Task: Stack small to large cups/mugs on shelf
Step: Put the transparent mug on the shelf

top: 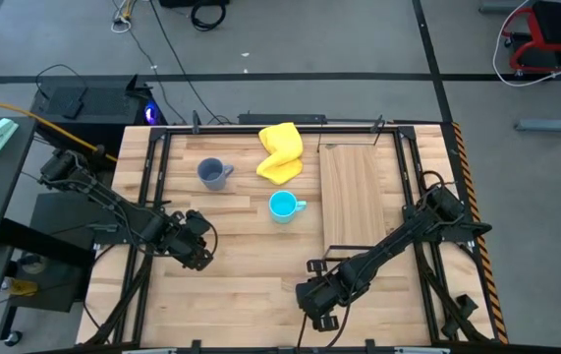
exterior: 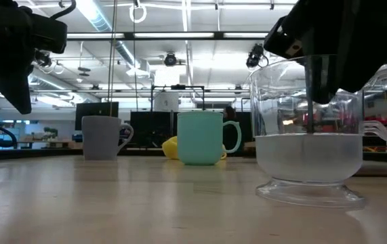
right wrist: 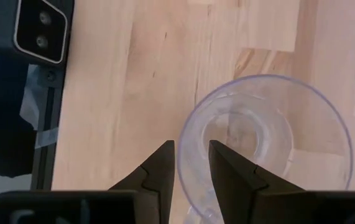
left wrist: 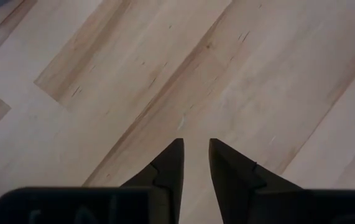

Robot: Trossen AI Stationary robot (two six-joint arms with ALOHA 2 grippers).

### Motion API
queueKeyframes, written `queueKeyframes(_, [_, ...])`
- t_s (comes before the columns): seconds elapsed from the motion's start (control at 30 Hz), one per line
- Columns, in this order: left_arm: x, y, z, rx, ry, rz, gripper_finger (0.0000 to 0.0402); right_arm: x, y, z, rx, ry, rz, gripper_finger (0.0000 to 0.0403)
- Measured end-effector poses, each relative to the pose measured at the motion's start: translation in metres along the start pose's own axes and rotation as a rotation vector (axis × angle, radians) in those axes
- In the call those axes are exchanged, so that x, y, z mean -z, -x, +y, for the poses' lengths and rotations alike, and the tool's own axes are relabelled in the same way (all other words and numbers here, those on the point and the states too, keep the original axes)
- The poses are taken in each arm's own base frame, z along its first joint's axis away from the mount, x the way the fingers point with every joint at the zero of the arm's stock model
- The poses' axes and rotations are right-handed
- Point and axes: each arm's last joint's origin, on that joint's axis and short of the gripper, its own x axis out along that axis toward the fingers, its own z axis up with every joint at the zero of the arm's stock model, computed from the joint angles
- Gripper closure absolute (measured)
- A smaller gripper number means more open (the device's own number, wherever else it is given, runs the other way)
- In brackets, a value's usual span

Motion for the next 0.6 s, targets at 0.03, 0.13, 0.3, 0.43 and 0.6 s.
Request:
queueKeyframes(0.03, [0.0000, 0.0000, 0.0000, 0.000, 0.000, 0.000, 0.0318, 0.0002, 0.0002, 0.0000, 0.001, 0.000, 0.001, 0.0301])
queueKeyframes(0.13, [-0.0001, 0.0000, 0.0000, -0.001, 0.000, -0.002, 0.0322, 0.0003, 0.0001, -0.0002, 0.002, 0.000, 0.002, 0.0320])
queueKeyframes(0.3, [-0.0001, 0.0000, 0.0000, -0.001, 0.001, -0.003, 0.0329, -0.0012, -0.0001, -0.0029, 0.005, -0.007, 0.001, 0.0366])
queueKeyframes(0.43, [-0.0001, 0.0000, 0.0000, -0.001, 0.000, -0.003, 0.0330, -0.0026, 0.0010, -0.0062, 0.011, -0.006, 0.000, 0.0395])
queueKeyframes(0.6, [-0.0001, 0.0000, 0.0000, -0.001, 0.001, -0.003, 0.0326, -0.0031, 0.0009, -0.0082, 0.015, 0.005, 0.004, 0.0396])
